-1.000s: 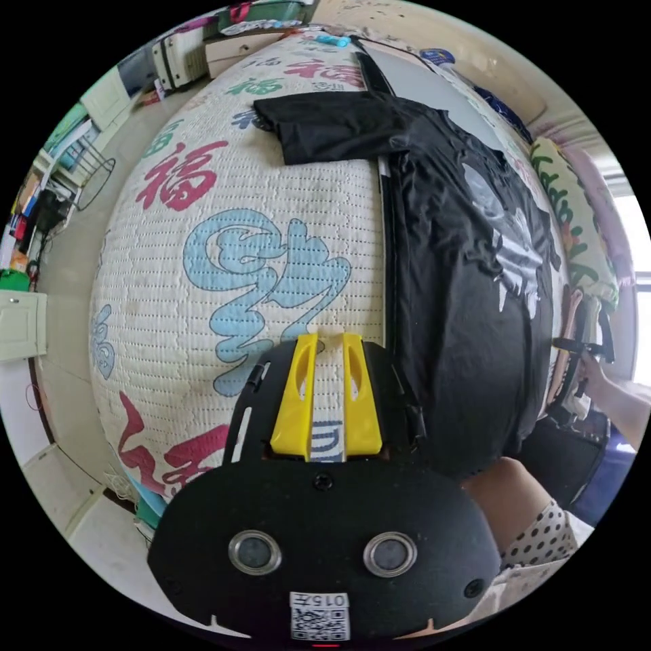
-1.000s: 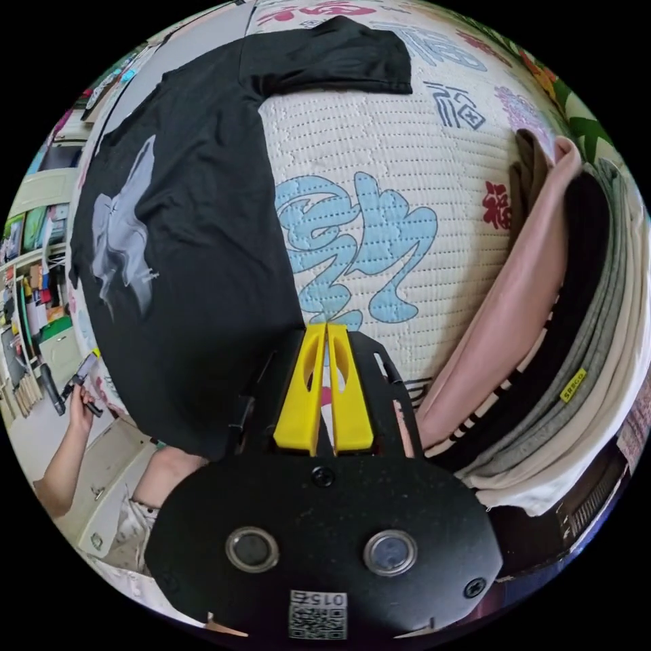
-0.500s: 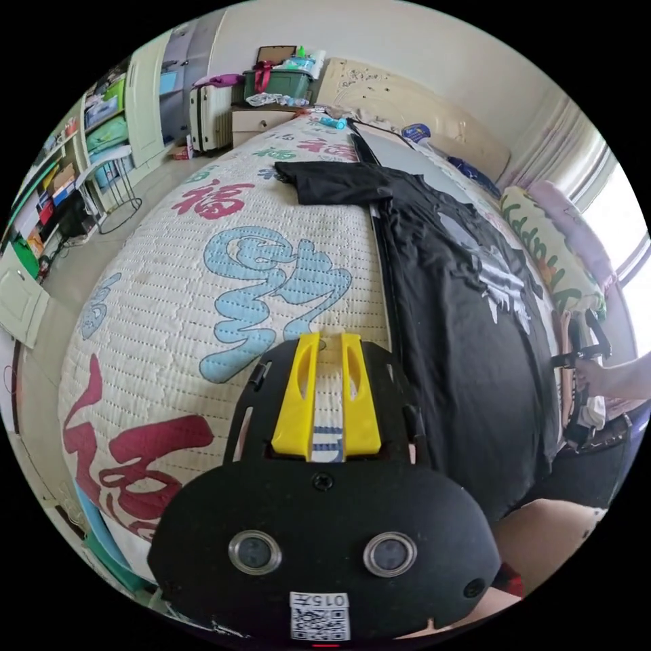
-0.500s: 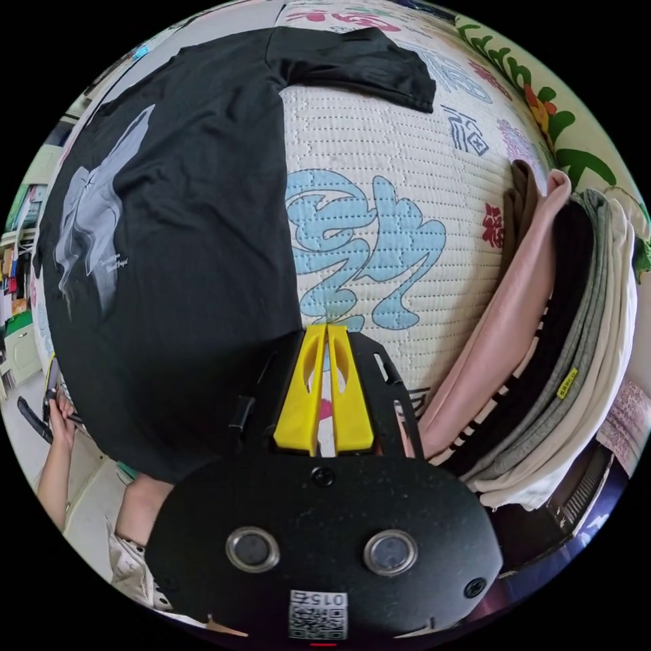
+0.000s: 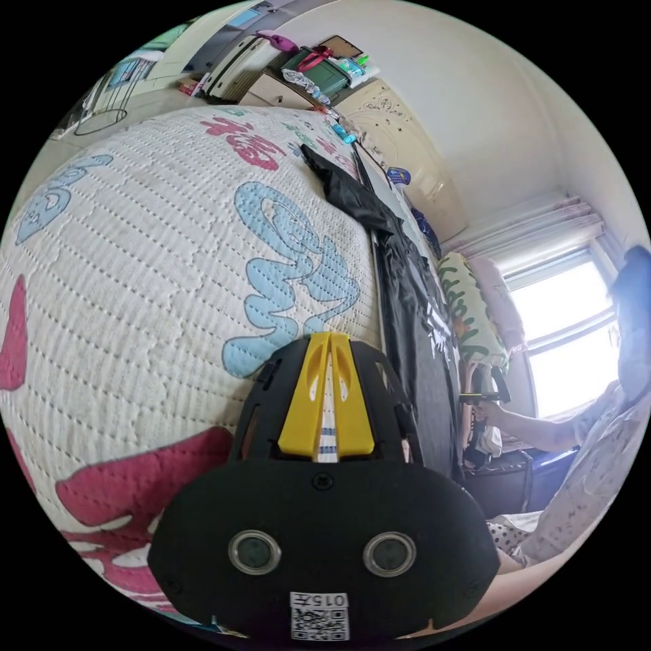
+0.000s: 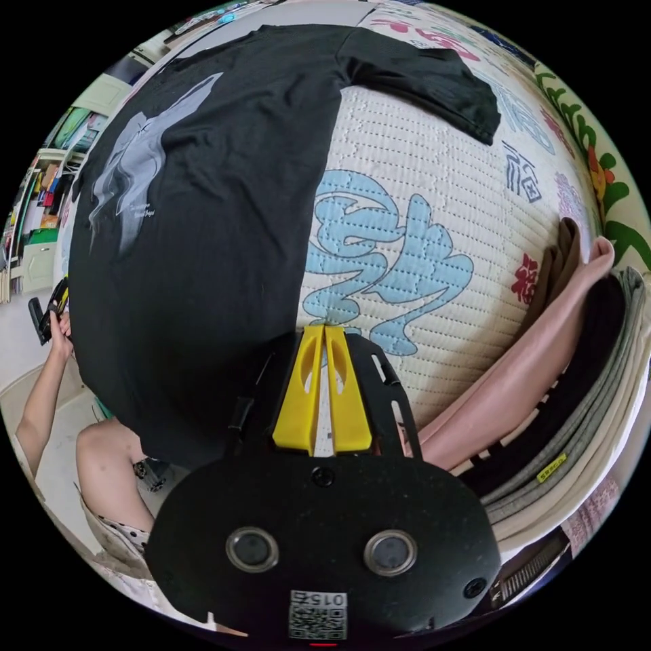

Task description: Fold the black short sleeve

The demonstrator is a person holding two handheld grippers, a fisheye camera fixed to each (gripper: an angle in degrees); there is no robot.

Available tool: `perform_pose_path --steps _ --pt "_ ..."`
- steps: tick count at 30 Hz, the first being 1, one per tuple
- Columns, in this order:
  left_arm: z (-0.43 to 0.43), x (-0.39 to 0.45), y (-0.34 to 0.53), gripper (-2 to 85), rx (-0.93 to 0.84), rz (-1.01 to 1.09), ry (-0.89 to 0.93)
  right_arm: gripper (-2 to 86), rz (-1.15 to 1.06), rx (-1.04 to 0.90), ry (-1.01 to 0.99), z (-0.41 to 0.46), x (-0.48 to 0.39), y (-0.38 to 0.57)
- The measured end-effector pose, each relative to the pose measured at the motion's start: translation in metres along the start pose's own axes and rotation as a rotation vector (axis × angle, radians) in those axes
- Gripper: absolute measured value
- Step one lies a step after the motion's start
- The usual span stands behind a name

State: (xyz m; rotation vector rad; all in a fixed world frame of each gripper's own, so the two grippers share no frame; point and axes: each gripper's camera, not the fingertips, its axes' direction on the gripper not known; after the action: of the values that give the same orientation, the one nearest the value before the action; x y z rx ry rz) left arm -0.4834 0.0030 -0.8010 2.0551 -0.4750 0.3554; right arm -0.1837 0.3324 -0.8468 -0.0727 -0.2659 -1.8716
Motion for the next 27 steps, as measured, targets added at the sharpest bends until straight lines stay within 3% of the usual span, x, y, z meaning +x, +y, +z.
perform_pose_path --steps 7,14,19,25,27 --pt "0.027 -0.030 -0.016 -0.5 0.004 -0.027 0.112 -1.0 -0.093 0.011 0.060 0.003 -0.050 0.052" --pt "0.050 -0.035 -0.027 -0.6 0.025 -0.001 0.099 -1.0 -0.087 0.205 -0.027 0.006 -0.078 0.158" --pt "0.070 -0.044 -0.035 -0.9 -0.005 0.042 0.265 -0.9 -0.126 0.335 0.071 0.013 -0.124 0.239" --pt "0.084 -0.025 -0.033 -0.9 0.005 0.172 0.271 -0.6 -0.037 0.556 -0.038 0.015 -0.142 0.361" --pt "0.083 -0.022 -0.030 -0.9 0.058 0.191 0.261 -0.6 0.071 0.695 -0.165 0.000 -0.140 0.422"
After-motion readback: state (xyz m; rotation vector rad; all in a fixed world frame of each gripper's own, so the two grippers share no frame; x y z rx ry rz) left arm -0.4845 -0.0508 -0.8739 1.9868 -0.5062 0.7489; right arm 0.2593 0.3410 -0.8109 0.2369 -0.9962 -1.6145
